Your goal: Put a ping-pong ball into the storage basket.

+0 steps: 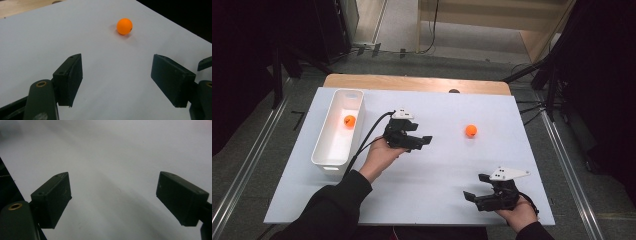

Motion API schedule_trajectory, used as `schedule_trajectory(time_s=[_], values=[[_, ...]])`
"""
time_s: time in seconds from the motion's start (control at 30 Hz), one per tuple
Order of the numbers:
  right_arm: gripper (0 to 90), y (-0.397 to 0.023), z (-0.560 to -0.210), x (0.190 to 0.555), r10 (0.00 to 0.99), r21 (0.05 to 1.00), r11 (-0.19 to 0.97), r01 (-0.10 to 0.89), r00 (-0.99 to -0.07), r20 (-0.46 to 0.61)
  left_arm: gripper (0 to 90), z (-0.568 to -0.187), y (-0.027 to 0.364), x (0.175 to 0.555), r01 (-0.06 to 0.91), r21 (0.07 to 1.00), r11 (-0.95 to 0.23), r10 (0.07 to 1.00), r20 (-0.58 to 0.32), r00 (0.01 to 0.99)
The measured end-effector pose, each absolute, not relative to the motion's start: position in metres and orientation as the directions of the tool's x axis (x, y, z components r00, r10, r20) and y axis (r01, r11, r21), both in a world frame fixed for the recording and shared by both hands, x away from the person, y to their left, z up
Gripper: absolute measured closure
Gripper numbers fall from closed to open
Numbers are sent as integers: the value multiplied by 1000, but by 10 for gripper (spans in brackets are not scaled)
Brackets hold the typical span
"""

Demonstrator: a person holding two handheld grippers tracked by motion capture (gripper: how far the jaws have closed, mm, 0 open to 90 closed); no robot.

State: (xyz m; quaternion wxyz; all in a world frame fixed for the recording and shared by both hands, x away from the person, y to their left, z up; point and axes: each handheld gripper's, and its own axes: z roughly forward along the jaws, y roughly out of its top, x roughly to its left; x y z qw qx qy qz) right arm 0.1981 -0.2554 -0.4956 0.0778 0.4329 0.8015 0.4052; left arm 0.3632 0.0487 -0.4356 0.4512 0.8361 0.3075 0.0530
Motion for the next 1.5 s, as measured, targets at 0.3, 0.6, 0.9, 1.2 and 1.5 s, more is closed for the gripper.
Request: schedule_trajectory(time_s=[0.3,0.6,0.9,1.2,1.5], values=[[112,-257,-496,198,761,718,291,632,-608,227,258,-439,33,370,453,779,-433,561,-161,812],[112,-257,-496,198,760,718,294,631,-610,225,259,-440,23,377,451,773,-447,557,-154,816],[112,-258,-496,198,766,718,287,634,-603,225,258,-440,12,385,450,759,-470,555,-142,820],[112,-258,-496,198,765,719,286,633,-603,227,258,-439,1,390,442,757,-481,550,-132,825],[112,-258,-496,197,765,719,286,633,-603,227,259,-438,-17,395,432,757,-489,536,-130,834]])
